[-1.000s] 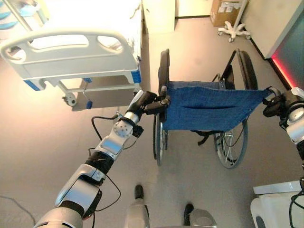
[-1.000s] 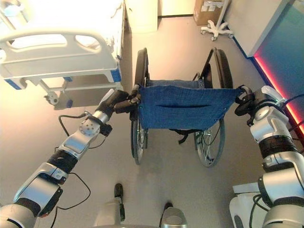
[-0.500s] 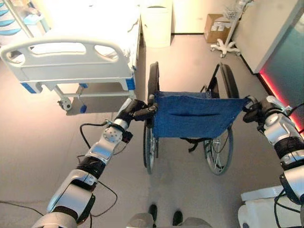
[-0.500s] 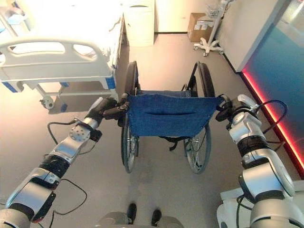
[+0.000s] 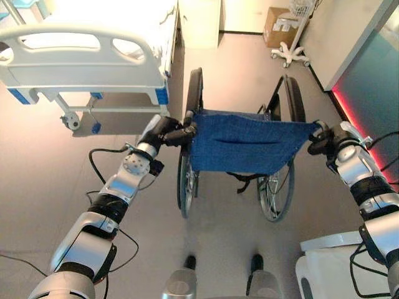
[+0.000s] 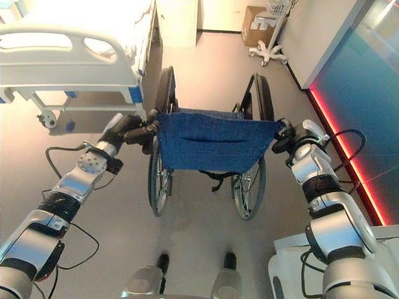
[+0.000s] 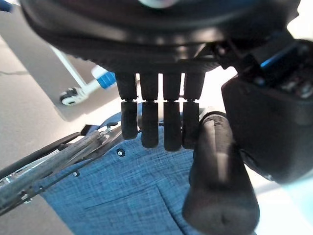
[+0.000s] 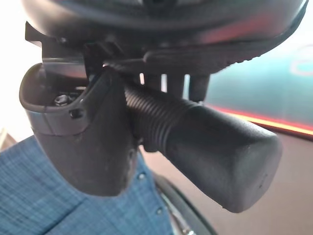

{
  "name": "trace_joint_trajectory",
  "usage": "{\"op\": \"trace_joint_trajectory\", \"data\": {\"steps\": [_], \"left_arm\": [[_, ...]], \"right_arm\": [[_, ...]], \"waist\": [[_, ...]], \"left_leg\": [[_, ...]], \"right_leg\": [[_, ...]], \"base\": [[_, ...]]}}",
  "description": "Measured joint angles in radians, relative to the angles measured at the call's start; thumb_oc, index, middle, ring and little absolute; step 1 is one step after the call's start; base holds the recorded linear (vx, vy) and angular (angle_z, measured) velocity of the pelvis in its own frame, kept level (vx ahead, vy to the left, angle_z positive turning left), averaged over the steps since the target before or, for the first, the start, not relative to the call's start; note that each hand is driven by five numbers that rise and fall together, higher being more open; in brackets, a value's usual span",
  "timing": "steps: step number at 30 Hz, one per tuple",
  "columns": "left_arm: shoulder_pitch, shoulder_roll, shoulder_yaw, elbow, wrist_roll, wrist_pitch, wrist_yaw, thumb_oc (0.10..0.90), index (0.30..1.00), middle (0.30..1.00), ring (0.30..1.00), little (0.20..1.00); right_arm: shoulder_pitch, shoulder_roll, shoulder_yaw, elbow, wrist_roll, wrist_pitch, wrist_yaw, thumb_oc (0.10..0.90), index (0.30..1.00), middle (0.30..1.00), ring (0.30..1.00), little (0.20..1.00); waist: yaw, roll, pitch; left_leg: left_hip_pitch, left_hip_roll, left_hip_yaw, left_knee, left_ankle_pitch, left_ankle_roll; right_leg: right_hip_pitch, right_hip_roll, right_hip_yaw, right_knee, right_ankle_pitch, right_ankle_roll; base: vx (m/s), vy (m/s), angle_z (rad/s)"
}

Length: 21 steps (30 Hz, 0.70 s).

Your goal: Push the wheelchair next to the bed

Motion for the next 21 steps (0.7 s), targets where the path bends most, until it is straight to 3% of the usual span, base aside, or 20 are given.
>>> {"op": "trace_joint_trajectory", "data": {"steps": [1,2,3,4,5,7,9,12,15,18,19,21], "left_arm": [[-0.016,-0.005,-0.004,0.000,-0.016,0.001,0.018,0.400,0.300,0.300,0.300,0.300],[-0.030,-0.006,-0.009,-0.002,-0.031,0.003,0.028,0.400,0.300,0.300,0.300,0.300],[-0.029,-0.007,-0.008,-0.009,-0.048,0.003,0.037,0.400,0.300,0.300,0.300,0.300],[-0.018,-0.020,-0.002,-0.023,-0.062,0.005,0.041,0.400,0.300,0.300,0.300,0.300],[-0.017,-0.034,-0.006,-0.028,-0.062,0.011,0.038,0.400,0.300,0.300,0.300,0.300],[-0.010,-0.055,-0.040,-0.062,-0.062,0.017,0.042,0.400,0.300,0.300,0.300,0.300],[0.018,-0.055,-0.042,-0.096,-0.072,0.008,0.049,0.400,0.300,0.300,0.300,0.300],[0.021,-0.056,-0.048,-0.095,-0.083,0.008,0.049,0.400,0.300,0.300,0.300,0.300],[0.027,-0.064,-0.055,-0.061,-0.082,0.008,0.048,0.400,0.300,0.300,0.300,0.300],[0.065,-0.067,-0.050,-0.021,-0.081,0.008,0.051,0.400,0.300,0.300,0.300,0.300],[0.085,-0.066,-0.045,-0.010,-0.081,0.008,0.051,0.400,0.300,0.300,0.300,0.300],[0.109,-0.066,-0.039,0.018,-0.078,-0.003,0.048,0.400,0.300,0.300,0.300,0.300]], "right_arm": [[-0.020,-0.005,-0.001,0.001,0.000,0.005,0.001,0.400,0.300,0.300,0.300,0.300],[-0.035,-0.011,-0.002,0.001,-0.001,0.007,0.001,0.400,0.300,0.300,0.300,0.300],[-0.047,-0.019,-0.001,0.001,-0.002,0.007,0.002,0.400,0.300,0.300,0.300,0.300],[-0.071,-0.051,0.015,-0.003,-0.008,0.002,0.010,0.400,0.300,0.300,0.300,0.300],[-0.071,-0.077,0.022,-0.009,-0.008,-0.002,0.017,0.400,0.300,0.300,0.300,0.300],[-0.043,-0.134,0.027,-0.019,-0.001,-0.011,0.026,0.400,0.300,0.300,0.300,0.300],[-0.030,-0.136,0.012,-0.006,-0.001,-0.031,0.025,0.400,0.300,0.300,0.300,0.300],[-0.026,-0.141,0.007,-0.003,-0.001,-0.042,0.025,0.400,0.300,0.300,0.300,0.300],[0.003,-0.118,0.008,0.001,-0.002,-0.042,0.025,0.400,0.300,0.300,0.300,0.300],[0.057,-0.069,0.011,0.001,-0.002,-0.042,0.026,0.400,0.300,0.300,0.300,0.300],[0.078,-0.047,0.011,0.001,-0.001,-0.042,0.026,0.400,0.300,0.300,0.300,0.300],[0.089,-0.018,0.029,0.013,0.000,-0.040,0.021,0.400,0.300,0.300,0.300,0.300]], "waist": [[-0.020,0.007,0.002],[-0.038,-0.007,0.000],[-0.038,-0.002,0.003],[-0.026,0.033,0.004],[-0.031,0.064,-0.002],[-0.038,0.079,-0.003],[-0.014,0.076,-0.003],[-0.015,0.081,-0.006],[-0.023,0.077,-0.041],[-0.020,0.036,-0.080],[-0.011,0.018,-0.093],[0.009,0.006,-0.097]], "left_leg": [[-0.026,0.033,-0.001,-0.004,-0.003,-0.005],[-0.034,0.053,0.011,-0.001,-0.008,-0.027],[-0.041,0.058,0.034,0.047,-0.011,-0.029],[-0.026,0.073,0.111,0.161,-0.063,-0.047],[0.004,0.096,0.142,0.128,-0.095,-0.053],[0.060,0.141,0.196,0.007,-0.031,-0.120],[0.082,0.154,0.186,-0.013,-0.023,-0.125],[0.101,0.156,0.185,-0.033,-0.022,-0.125],[0.106,0.163,0.174,-0.024,-0.009,-0.128],[0.098,0.162,0.166,0.053,0.003,-0.119],[0.078,0.159,0.162,0.119,0.018,-0.108],[-0.047,0.135,0.100,0.409,0.068,-0.122]], "right_leg": [[-0.024,0.026,-0.003,0.040,-0.002,-0.003],[-0.054,0.033,-0.012,0.078,-0.007,-0.032],[-0.063,0.035,-0.016,0.090,-0.012,-0.040],[-0.072,0.041,-0.033,0.116,-0.022,-0.055],[-0.065,0.051,-0.059,0.122,-0.027,-0.057],[-0.060,0.051,-0.124,0.171,-0.063,-0.074],[-0.060,0.063,-0.127,0.191,-0.083,-0.086],[-0.059,0.065,-0.137,0.231,-0.116,-0.086],[-0.053,0.070,-0.148,0.261,-0.152,-0.091],[-0.046,0.071,-0.144,0.302,-0.210,-0.115],[-0.033,0.072,-0.141,0.305,-0.224,-0.131],[0.006,0.107,-0.085,0.291,-0.237,-0.161]], "base": [[0.38,-0.253,1.23],[0.27,-0.153,0.95],[0.28,-0.163,0.45],[0.26,-0.159,0.27],[0.41,-0.297,0.59],[0.32,-0.248,0.72],[0.22,-0.149,0.08],[0.26,-0.151,0.07],[0.29,-0.181,0.10],[0.36,-0.237,0.04],[0.45,-0.209,-0.12],[0.47,-0.154,0.00]]}}
